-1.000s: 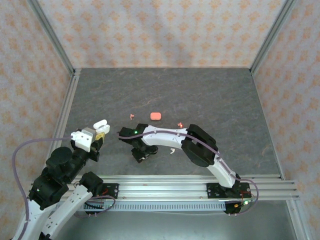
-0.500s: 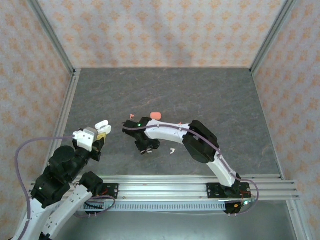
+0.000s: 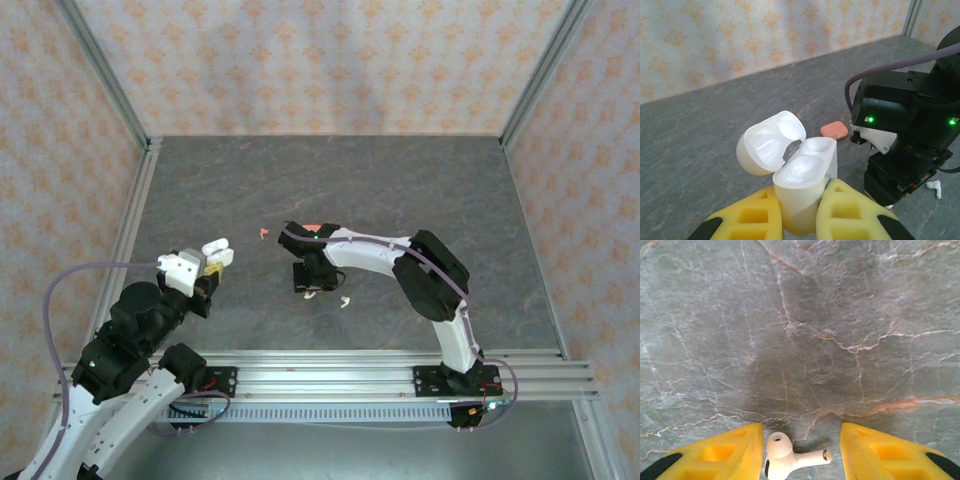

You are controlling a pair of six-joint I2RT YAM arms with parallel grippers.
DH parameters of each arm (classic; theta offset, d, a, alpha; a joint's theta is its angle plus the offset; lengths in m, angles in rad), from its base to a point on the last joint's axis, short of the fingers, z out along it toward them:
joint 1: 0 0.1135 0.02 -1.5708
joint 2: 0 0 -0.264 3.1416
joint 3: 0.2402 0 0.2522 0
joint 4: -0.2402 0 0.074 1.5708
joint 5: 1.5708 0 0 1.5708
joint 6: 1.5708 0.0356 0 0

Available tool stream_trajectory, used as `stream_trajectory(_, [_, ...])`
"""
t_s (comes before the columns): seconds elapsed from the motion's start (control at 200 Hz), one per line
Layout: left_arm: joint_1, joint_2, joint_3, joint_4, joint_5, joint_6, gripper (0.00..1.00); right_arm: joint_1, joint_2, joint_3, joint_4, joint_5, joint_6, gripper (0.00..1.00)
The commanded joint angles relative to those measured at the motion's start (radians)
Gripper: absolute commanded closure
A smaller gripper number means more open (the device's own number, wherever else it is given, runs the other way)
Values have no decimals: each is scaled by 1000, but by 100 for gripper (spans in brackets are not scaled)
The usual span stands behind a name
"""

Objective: Insert the wireless bluetooth earbuds into the charging case

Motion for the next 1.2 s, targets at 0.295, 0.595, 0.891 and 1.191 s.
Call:
stream_trajectory(0.295, [5, 19, -2, 53, 24, -22, 100, -18, -77, -29, 12, 25, 24, 73])
stream_trajectory(0.595, [5, 18, -1, 47, 28, -23, 100, -68, -37, -7, 20, 1, 15, 89])
stream_trajectory(0.891, [5, -1, -10, 34, 23, -27, 100, -60, -80, -172, 116, -84, 83, 94])
stream_trajectory(1.191, [6, -5, -17, 43, 25, -36, 100, 21, -115, -229, 154, -105, 154, 95])
